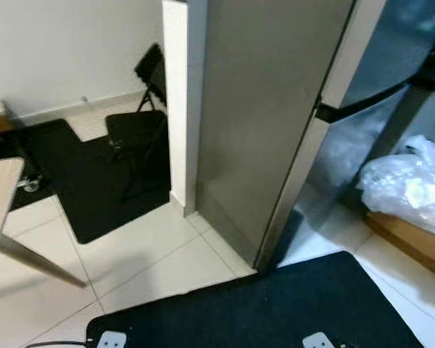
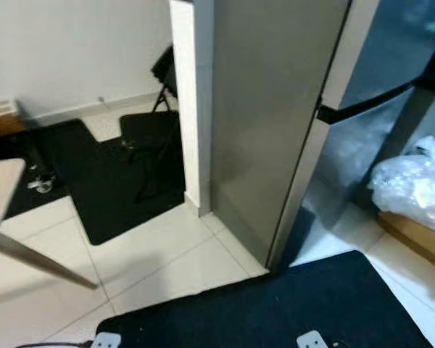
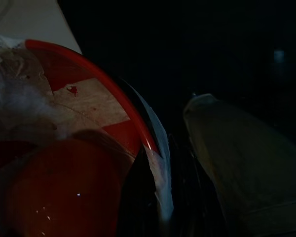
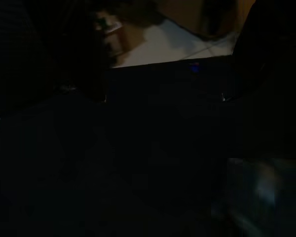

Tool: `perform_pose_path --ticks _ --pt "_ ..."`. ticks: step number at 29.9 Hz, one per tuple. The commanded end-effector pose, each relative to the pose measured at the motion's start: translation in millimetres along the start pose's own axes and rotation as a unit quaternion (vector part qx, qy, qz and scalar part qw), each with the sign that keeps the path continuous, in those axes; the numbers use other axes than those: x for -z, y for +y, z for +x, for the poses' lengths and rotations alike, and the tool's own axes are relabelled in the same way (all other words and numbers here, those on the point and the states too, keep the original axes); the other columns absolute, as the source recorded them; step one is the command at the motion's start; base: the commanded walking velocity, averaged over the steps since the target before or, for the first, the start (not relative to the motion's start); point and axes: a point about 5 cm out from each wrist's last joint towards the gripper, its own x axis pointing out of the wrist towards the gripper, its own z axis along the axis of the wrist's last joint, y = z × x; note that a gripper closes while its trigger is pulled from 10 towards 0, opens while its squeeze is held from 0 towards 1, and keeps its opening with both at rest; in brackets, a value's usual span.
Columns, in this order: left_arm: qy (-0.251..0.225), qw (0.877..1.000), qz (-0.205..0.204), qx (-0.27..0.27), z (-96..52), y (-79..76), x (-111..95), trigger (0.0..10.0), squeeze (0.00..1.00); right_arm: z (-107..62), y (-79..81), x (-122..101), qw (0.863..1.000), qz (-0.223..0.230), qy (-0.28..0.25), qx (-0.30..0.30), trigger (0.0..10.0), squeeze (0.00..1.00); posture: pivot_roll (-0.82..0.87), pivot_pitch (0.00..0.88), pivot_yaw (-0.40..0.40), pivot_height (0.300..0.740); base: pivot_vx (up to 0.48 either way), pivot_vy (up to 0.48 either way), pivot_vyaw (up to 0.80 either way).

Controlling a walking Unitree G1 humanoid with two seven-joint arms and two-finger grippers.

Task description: Restocking fridge

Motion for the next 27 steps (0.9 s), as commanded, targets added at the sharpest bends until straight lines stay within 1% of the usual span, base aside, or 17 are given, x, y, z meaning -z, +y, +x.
perform_pose_path --ticks 1,3,5,7,12,13,16,23,25,27 --pt "-0.002 1.000 0.001 0.001 0.0 -1.3 0.7 10.0 0.00 -0.5 -2.0 7.1 1.000 -0.013 0.009 0.001 10.0 0.00 -0.03 0.000 0.011 0.740 0.000 0.000 -0.79" --pt "0.003 1.000 -0.011 0.000 -0.5 -1.6 5.2 10.0 0.00 -0.5 -0.4 12.5 1.000 -0.007 0.015 0.000 10.0 0.00 -0.03 0.000 0.013 0.740 0.000 0.000 -0.79" --pt "0.005 1.000 -0.010 0.003 -0.4 -4.1 7.2 10.0 0.00 -0.6 1.6 17.0 1.000 -0.006 0.019 -0.001 10.0 0.00 -0.03 0.000 0.015 0.740 0.000 0.000 -0.72" --pt "0.005 1.000 -0.005 0.006 -0.1 -6.0 6.7 10.0 0.00 -0.5 3.4 18.0 1.000 -0.008 0.018 -0.004 10.0 0.00 -0.03 0.000 0.014 0.740 0.000 0.000 0.00" --pt "0.003 1.000 -0.008 0.006 -0.1 -6.1 6.4 10.0 0.00 -0.4 4.5 18.1 1.000 -0.007 0.018 -0.005 10.0 0.00 -0.03 0.000 0.016 0.740 0.000 0.000 0.00" --pt "0.004 1.000 -0.002 0.006 -0.1 -6.4 6.5 10.0 0.00 -0.2 6.0 17.8 1.000 -0.007 0.018 -0.007 10.0 0.00 -0.03 0.000 0.019 0.740 0.000 0.000 0.00" --pt "0.005 1.000 0.010 0.001 0.1 -6.3 5.6 10.0 0.00 0.5 9.8 12.1 1.000 0.000 0.008 -0.013 10.0 0.00 -0.03 0.000 0.019 0.740 0.000 0.000 0.00" --pt "0.001 1.000 0.021 -0.006 0.3 -3.1 1.4 10.0 0.00 1.0 13.9 2.5 1.000 0.002 -0.012 -0.023 10.0 0.00 -0.01 0.000 0.024 0.740 0.000 0.000 0.00" --pt "0.002 1.000 0.021 -0.009 0.2 -1.6 1.1 10.0 0.00 1.0 16.7 -5.7 0.999 0.006 -0.034 -0.035 10.0 0.00 -0.01 0.000 0.024 0.740 0.000 0.000 0.00" --pt "0.003 1.000 0.022 -0.009 0.1 -1.6 1.7 10.0 0.00 0.9 17.2 -7.8 0.998 0.000 -0.040 -0.039 10.0 0.00 -0.01 0.000 0.024 0.740 0.000 0.000 0.00"
